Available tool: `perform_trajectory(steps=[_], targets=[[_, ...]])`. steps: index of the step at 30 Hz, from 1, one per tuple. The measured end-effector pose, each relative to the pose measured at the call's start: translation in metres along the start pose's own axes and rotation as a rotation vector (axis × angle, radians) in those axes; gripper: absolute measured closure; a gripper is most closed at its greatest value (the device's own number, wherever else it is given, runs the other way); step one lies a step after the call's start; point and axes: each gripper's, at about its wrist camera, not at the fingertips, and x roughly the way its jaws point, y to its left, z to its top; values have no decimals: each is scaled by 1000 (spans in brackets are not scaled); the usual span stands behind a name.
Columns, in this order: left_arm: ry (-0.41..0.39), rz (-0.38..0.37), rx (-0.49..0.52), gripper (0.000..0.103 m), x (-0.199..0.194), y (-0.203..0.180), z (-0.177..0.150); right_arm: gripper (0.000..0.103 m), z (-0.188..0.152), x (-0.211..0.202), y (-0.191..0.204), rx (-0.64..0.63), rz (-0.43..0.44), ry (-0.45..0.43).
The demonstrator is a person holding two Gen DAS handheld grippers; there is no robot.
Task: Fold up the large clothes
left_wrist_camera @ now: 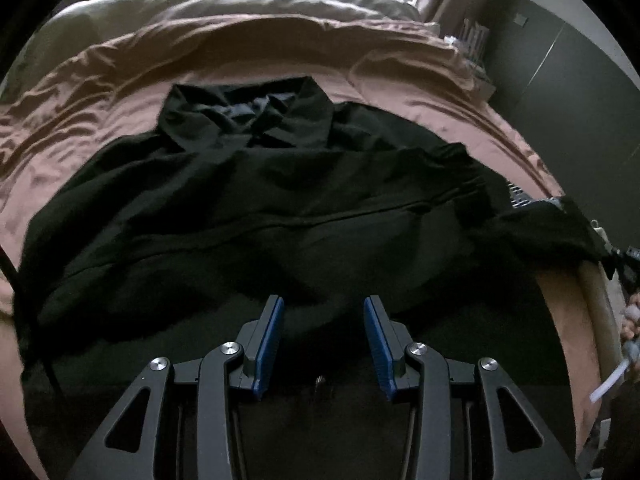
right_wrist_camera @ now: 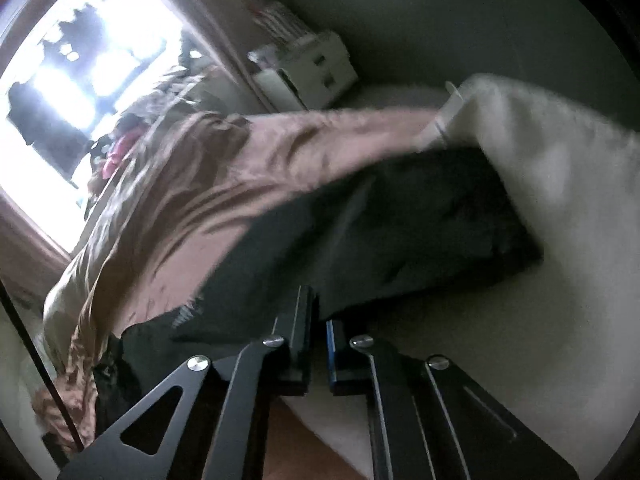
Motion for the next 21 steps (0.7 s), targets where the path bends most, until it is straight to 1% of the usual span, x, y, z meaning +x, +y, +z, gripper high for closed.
perform_trajectory(steps=[4,10,14,18,21], targets=[[-16,-1,-29,59,-20,15,-7,103,3,-34,51,-84,41,-42],[-63,26,-107,59,-66,55,-14,103,-8,-82,137,-236,135,-99],[-118,42,-153,59,-106,83,-21,103,-24,-105,190,-310,206,-105],[-154,67,-206,59,-144,115,-31,103,-45,-118,230,-372,263,-100],[-179,86,-229,59,-170,135,-35,103,-62,-119,255,-426,298,-87]])
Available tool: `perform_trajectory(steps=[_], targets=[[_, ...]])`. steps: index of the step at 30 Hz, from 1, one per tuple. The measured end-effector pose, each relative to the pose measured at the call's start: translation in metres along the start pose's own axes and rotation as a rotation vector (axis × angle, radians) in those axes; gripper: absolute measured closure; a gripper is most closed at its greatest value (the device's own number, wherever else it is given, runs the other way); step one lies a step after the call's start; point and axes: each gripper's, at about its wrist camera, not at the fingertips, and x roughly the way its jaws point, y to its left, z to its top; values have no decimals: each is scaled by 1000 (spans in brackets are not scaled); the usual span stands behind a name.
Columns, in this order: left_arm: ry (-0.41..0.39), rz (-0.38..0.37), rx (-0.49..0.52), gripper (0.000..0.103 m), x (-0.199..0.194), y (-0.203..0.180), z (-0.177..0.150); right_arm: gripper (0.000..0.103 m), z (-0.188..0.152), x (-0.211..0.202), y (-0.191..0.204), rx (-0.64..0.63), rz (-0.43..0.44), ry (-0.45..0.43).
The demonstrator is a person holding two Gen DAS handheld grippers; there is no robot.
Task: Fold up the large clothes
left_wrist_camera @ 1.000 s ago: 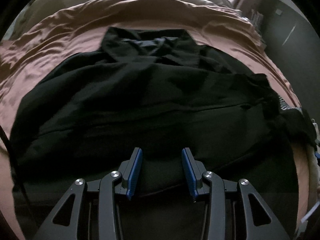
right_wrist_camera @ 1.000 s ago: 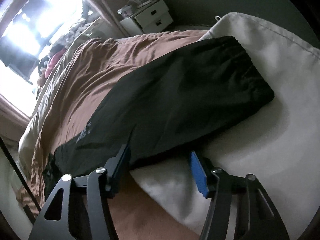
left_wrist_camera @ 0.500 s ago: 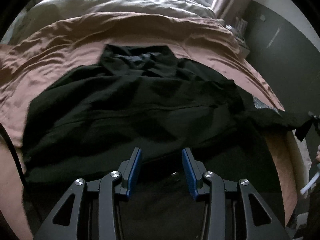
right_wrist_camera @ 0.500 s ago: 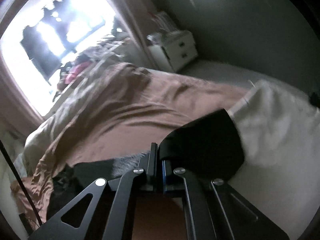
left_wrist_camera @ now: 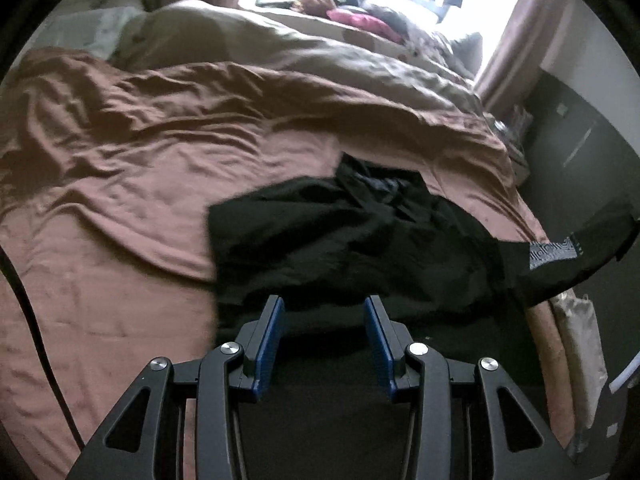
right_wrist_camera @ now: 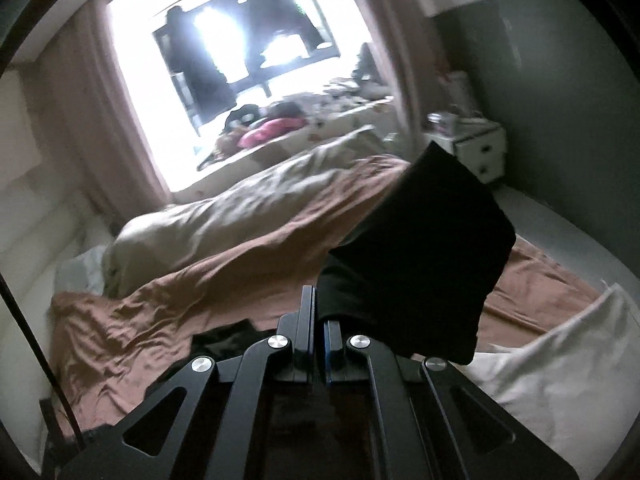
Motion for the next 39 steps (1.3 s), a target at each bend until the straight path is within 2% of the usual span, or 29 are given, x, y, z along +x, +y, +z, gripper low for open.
perform_trajectory(steps=[4,7,10,11,15,20,25,29,33,35,36,37,38,39], targets=[[-57,24,-28,59,-33,30,5,103,-12,15,35,-42,57,23],[-78,43,-48,59,-51,52,1,103,-14,28,38,-47,93,45],[-80,62,-60,59,-60,70,-3,103,-15,50,43,-58,122,72],[-80,70,-67,59,-63,76,-5,103,-5,58,38,-59,130,78],[-61,91,-70,59,-71,98,-13,103,-10,79,48,-62,176,112],[-55,129,-69,59,-82,125,-20,103,-31,121,69,-53,235,175],[-39,164,-96,59,-88,152,-29,103,-72,177,74,-39,243,305],[-38,194,-102,59,-95,163,-32,103,-100,214,49,119,294,435],[-37,209,-92,59,-98,166,-33,101,-114,232,31,182,315,542],[-32,204,-93,59,-95,163,-32,94,-112,229,22,184,327,579],[-29,199,-92,59,-94,161,-32,79,-108,226,21,181,340,591],[-27,193,-89,59,-91,157,-31,42,-104,219,16,186,368,591],[-24,185,-82,59,-87,151,-30,21,-102,209,11,193,390,590],[-21,177,-74,59,-84,144,-29,5,-98,199,2,204,413,583]])
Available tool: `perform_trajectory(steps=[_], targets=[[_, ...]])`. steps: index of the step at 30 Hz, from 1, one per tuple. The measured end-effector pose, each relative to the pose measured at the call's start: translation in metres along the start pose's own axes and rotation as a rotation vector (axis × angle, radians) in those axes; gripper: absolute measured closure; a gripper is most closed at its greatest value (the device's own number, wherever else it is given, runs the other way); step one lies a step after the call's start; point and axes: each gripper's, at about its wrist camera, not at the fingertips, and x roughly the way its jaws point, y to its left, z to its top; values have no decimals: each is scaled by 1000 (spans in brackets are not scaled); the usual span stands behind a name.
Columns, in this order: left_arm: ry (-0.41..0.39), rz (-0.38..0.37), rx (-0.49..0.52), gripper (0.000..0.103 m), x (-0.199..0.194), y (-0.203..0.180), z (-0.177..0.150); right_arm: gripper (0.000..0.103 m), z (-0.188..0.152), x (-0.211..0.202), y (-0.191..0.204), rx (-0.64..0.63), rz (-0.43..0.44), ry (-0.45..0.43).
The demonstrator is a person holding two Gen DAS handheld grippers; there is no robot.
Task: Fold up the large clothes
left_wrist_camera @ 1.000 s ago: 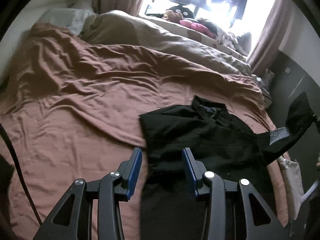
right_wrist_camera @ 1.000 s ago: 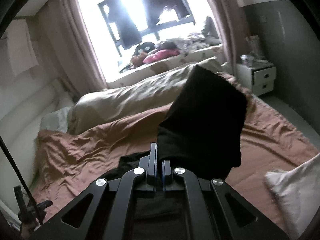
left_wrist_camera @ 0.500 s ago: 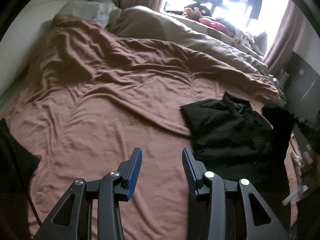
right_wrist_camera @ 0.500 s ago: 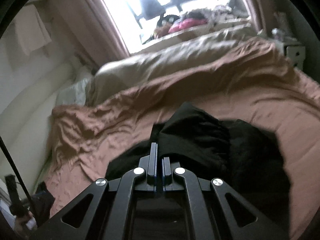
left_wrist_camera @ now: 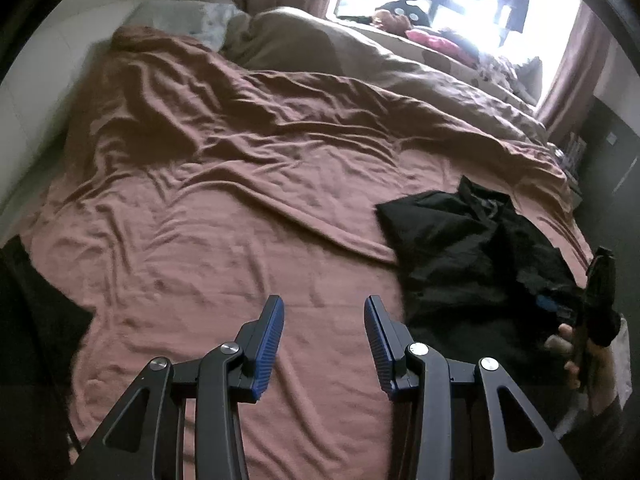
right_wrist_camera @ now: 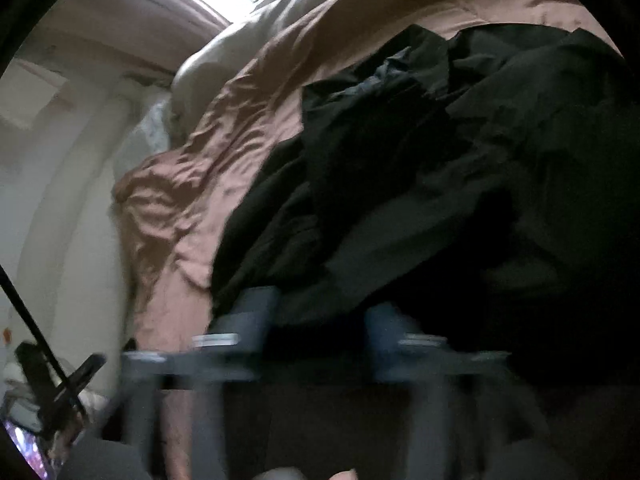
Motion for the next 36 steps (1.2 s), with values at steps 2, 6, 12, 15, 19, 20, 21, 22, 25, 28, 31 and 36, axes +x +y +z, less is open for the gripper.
perform_trajectory(steps=[2,6,12,15,19,20,21,22,25,28,31,36], targets=[[6,-19,17,59,6,-18,1,5,-4,-19,-7,-9,17,-10],[16,-56,66,59,19,-62,2,5,-6,-66,-31,-39,-37,-56],[37,-121,150,59,46,-138,6,5,3,-119,-90,-35,-138,-124],[55,-145,191,59,63,-175,7,5,9,-140,-115,-20,-158,-142],[79,-170,240,59,86,-221,7,5,27,-168,-152,7,-169,-189],[89,-178,260,59,94,-236,7,5,31,-170,-157,17,-164,-200],[94,-183,274,55,99,-246,6,5,35,-174,-164,33,-153,-212],[99,-189,292,50,105,-257,5,5,43,-178,-175,55,-130,-226],[101,-202,350,34,123,-291,4,5,55,-178,-192,95,-71,-248],[120,-214,371,34,139,-314,7,5,54,-182,-204,113,-26,-277],[127,-196,401,34,155,-336,10,5,41,-179,-213,126,-6,-312],[137,-174,467,34,182,-375,8,7,50,-171,-205,122,-91,-353]])
